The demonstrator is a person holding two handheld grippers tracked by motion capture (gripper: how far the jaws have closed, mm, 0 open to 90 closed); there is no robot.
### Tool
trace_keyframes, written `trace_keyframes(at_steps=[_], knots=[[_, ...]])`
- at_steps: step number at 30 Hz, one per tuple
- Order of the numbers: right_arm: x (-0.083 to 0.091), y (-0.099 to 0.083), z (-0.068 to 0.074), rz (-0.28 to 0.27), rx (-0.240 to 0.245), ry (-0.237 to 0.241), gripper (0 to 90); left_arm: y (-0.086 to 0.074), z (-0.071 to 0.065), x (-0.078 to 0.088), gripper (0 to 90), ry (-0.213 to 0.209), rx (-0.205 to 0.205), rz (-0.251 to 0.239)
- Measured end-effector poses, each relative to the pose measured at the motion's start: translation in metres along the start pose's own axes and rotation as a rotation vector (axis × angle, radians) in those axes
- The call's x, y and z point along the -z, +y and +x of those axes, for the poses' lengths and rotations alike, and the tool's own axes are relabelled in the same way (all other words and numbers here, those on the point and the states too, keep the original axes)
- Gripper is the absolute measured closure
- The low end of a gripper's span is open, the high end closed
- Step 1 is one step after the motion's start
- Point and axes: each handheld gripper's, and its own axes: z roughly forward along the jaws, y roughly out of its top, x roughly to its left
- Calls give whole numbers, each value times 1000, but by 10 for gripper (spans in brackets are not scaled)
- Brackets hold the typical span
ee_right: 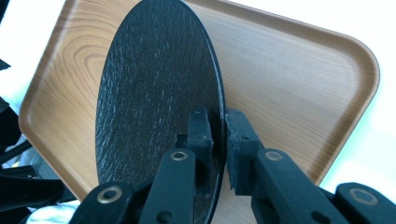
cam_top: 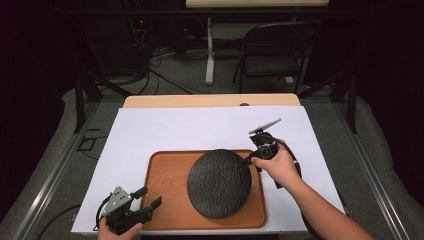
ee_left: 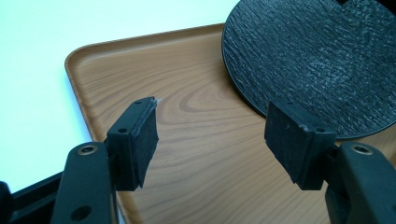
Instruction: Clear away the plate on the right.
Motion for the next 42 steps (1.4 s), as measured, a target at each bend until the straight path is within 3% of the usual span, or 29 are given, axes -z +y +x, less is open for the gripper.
trace_keyframes(at_steps=[4, 9, 14, 21, 28, 42], knots=[[-1, -1, -2, -2, 12, -2, 817, 0, 0, 0, 345, 0, 0, 1], [-4, -3, -6, 8, -19, -6, 807, 0, 0, 0, 345, -1, -1, 1], [-9, -5, -14, 8, -17, -7, 796, 0, 0, 0, 345, -2, -1, 4], [-17, -11, -26, 26, -73, 0, 777, 0, 0, 0, 345, -2, 0, 6], [-26, -17, -35, 35, -90, -1, 756, 0, 0, 0, 345, -3, -1, 6], [-36, -28, -39, 25, -76, -41, 720, 0, 0, -1, 345, -3, -1, 8]])
